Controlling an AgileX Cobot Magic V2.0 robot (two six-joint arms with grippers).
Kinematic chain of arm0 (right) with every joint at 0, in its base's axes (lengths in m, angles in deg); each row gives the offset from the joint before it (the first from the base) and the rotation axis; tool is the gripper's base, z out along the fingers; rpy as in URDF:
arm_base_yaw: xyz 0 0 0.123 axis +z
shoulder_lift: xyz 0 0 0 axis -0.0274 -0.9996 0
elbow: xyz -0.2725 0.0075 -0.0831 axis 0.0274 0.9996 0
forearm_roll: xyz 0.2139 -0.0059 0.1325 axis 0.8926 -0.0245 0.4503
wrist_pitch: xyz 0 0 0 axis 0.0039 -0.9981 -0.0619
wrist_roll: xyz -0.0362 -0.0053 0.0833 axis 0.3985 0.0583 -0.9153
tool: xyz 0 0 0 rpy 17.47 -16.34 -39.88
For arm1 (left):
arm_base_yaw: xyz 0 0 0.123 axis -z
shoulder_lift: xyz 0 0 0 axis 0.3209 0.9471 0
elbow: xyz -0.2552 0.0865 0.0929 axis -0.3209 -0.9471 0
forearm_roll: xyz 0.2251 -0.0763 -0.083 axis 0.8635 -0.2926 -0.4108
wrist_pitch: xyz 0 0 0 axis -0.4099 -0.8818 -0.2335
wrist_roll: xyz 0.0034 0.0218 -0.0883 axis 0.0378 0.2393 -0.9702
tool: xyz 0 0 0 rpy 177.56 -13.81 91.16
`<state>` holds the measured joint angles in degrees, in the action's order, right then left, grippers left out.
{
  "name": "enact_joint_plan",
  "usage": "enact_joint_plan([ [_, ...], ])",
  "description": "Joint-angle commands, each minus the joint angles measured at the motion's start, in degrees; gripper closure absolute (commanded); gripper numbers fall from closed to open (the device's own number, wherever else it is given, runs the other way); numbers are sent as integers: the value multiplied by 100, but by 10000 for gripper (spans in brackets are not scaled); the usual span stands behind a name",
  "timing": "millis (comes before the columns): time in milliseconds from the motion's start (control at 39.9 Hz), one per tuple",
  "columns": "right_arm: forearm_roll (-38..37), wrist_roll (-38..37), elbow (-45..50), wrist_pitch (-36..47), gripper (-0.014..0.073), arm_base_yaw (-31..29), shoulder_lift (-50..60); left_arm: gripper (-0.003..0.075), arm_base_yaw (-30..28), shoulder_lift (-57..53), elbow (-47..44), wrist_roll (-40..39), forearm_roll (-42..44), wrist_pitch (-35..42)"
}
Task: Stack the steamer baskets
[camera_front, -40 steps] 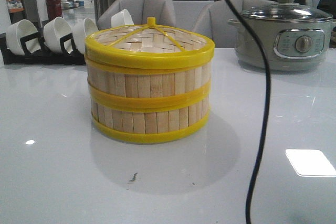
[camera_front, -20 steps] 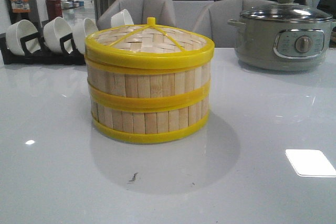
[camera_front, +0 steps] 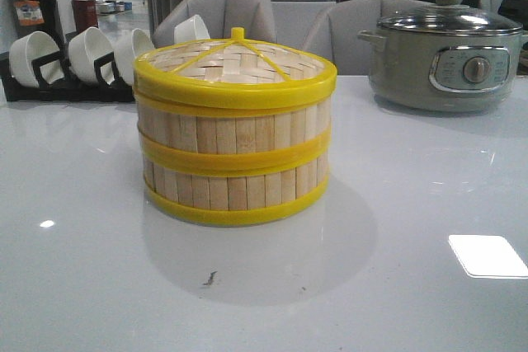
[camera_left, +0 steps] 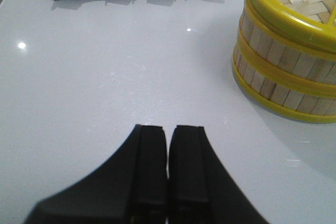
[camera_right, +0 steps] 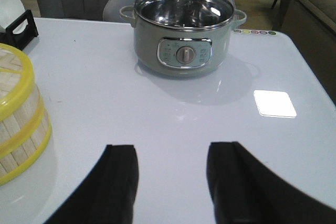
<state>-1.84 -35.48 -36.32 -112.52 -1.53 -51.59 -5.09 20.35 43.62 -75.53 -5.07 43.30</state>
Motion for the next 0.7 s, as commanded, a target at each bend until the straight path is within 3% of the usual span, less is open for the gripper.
enact_joint_plan([
  [0,-47,41,279,709,170,-49,380,637,1,27,152,-68,32,421],
  [351,-47,41,1515,1487,170,-49,1575,637,1,27,152,-68,32,421],
  [602,-47,41,2081,2075,171,-49,1739,637,1,27,152,-68,32,421],
  [677,-47,41,2081,2154,230,-49,1739,637,1,27,152,-68,32,421],
])
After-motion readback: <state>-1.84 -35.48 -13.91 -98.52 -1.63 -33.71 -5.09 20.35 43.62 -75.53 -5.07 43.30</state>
